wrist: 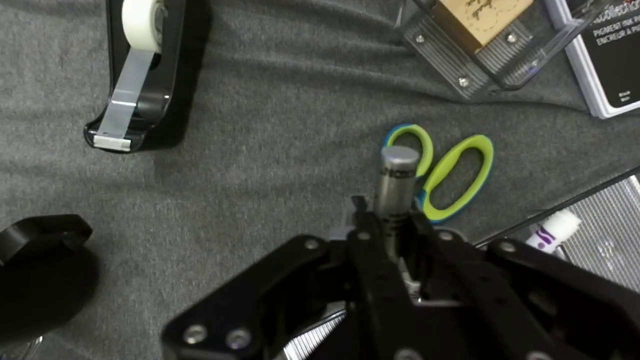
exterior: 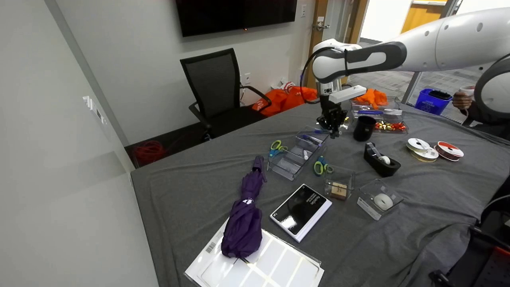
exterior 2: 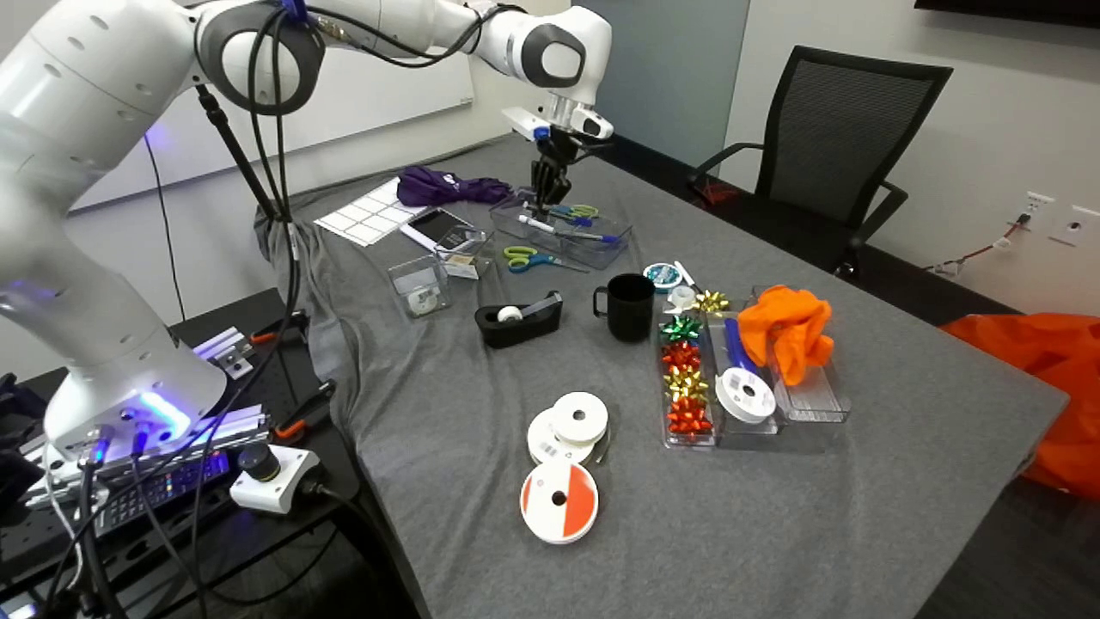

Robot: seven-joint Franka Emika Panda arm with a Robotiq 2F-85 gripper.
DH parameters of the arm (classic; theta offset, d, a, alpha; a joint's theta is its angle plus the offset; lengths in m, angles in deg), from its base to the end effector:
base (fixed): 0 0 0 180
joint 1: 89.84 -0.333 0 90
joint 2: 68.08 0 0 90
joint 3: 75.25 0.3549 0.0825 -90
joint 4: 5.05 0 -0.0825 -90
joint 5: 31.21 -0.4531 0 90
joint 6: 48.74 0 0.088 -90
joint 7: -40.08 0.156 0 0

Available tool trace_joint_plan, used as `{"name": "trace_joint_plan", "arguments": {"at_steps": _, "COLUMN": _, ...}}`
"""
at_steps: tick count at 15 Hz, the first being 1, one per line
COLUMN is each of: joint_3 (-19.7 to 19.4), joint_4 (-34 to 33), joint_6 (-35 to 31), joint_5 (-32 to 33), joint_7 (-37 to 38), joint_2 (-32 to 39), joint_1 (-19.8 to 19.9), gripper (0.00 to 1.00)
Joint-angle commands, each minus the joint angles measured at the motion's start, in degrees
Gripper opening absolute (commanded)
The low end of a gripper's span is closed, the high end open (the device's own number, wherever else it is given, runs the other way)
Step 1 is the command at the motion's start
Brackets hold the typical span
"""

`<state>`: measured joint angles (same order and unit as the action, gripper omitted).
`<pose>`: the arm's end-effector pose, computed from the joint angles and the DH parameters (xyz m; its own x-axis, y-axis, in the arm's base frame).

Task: Take the marker out of the clear box and put it into the object with three compartments

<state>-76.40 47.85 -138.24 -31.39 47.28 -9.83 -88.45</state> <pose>0.8212 -0.0306 0.1857 0.9169 -0.1636 -0.3641 -0.1521 -0.9865 0.0602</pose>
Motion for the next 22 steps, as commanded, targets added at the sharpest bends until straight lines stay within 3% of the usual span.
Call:
{"name": "trace_joint_plan", "arguments": {"at_steps": 1, "joint_3": -0.1, "joint_4": -0.3, "joint_6": 0.0, "joint_5": 0.0, "joint_7": 1.6, "joint_2": 0.3, "joint_1": -0.2, "gripper": 0.17}}
{"name": "trace_joint_plan", "arguments": {"at_steps": 7, "joint_3": -0.4, "joint_4": -1.3, "joint_6": 0.1, "joint_5": 0.0, "joint_7": 3.7, "joint_2": 1.2, "joint_1": -0.7, "gripper": 0.17}}
{"name": "trace_joint_plan", "arguments": {"at_steps": 8, "joint_3": -0.4, "joint_4": -1.3, "joint_6": 0.1, "joint_5": 0.0, "joint_7": 3.7, "joint_2": 1.2, "joint_1": -0.7, "gripper": 0.04}}
{"name": "trace_joint_plan", "arguments": {"at_steps": 16, "joint_3": -0.2, "joint_4": -6.2, "joint_6": -0.2, "joint_5": -0.7, "joint_7": 4.1, "joint_2": 5.8, "joint_1": -0.3, "gripper": 0.04}}
{"name": "trace_joint_plan", "arguments": {"at_steps": 22, "joint_3": 0.2, "joint_4": -8.1, "joint_6": -7.2, "joint_5": -1.9, "joint_7": 4.2, "joint_2": 8.6, "joint_1": 0.2, "gripper": 0.04}}
